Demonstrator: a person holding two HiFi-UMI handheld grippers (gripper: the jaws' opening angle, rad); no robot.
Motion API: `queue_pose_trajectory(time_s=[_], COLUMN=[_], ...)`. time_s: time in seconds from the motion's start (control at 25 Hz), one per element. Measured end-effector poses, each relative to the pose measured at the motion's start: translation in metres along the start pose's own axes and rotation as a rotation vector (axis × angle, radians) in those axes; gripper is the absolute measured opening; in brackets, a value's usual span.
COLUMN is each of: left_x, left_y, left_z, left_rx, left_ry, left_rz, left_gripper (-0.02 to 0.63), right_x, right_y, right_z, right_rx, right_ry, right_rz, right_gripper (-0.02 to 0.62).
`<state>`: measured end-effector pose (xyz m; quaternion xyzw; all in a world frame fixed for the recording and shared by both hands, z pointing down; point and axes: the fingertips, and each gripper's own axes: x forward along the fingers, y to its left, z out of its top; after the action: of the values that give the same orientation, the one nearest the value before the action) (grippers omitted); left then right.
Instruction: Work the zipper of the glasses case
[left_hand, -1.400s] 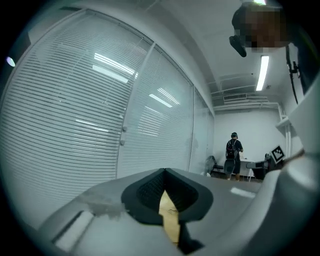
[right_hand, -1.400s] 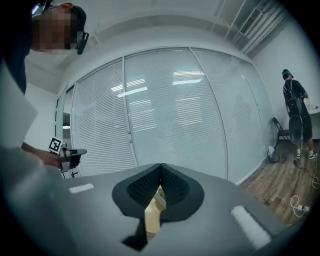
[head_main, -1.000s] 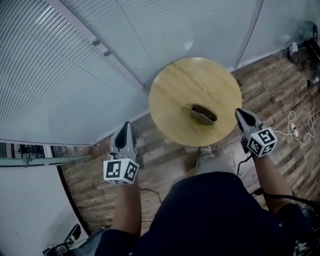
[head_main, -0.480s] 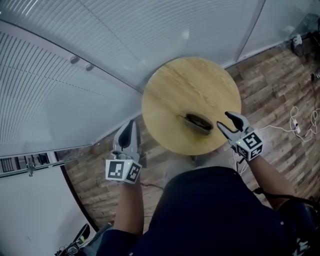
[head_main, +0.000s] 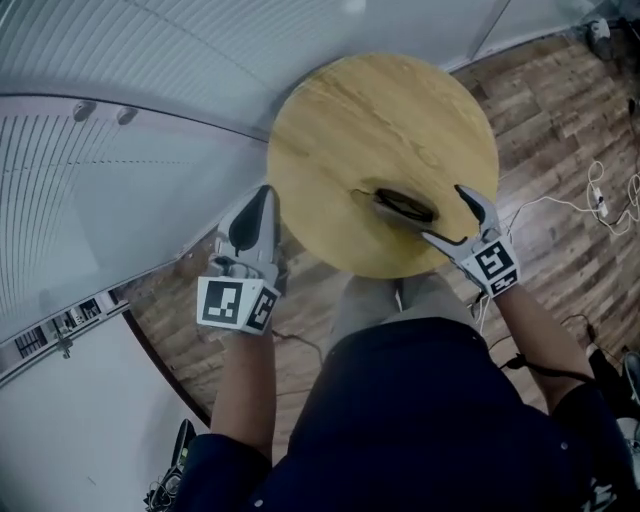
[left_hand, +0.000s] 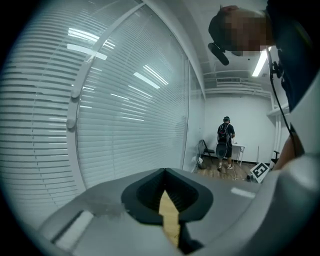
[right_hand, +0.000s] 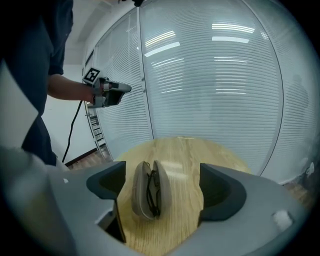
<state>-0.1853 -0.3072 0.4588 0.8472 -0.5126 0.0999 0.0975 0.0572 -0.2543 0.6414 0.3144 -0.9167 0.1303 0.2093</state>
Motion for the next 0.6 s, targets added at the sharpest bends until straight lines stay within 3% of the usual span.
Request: queue_pose_trajectory(time_s=[0.2,0.6], left_x=[0.003,0.014], left_y=[0.004,0.008], left_z=[-0.031,-0.066], left_rx=[-0.053,-0.079], left_ry=[0.059,0.153], left_rz=[0.007,0.003], left_gripper=[0.004,0.005], right_x=[0.016,0.049], right_y=[0.013,0.020], right_z=[-0.023,-0.069], right_rx=[0.006,-0.041], right_ry=[0.022,0.094], right_rz=[0.019,0.062], right_gripper=[0.486,0.515])
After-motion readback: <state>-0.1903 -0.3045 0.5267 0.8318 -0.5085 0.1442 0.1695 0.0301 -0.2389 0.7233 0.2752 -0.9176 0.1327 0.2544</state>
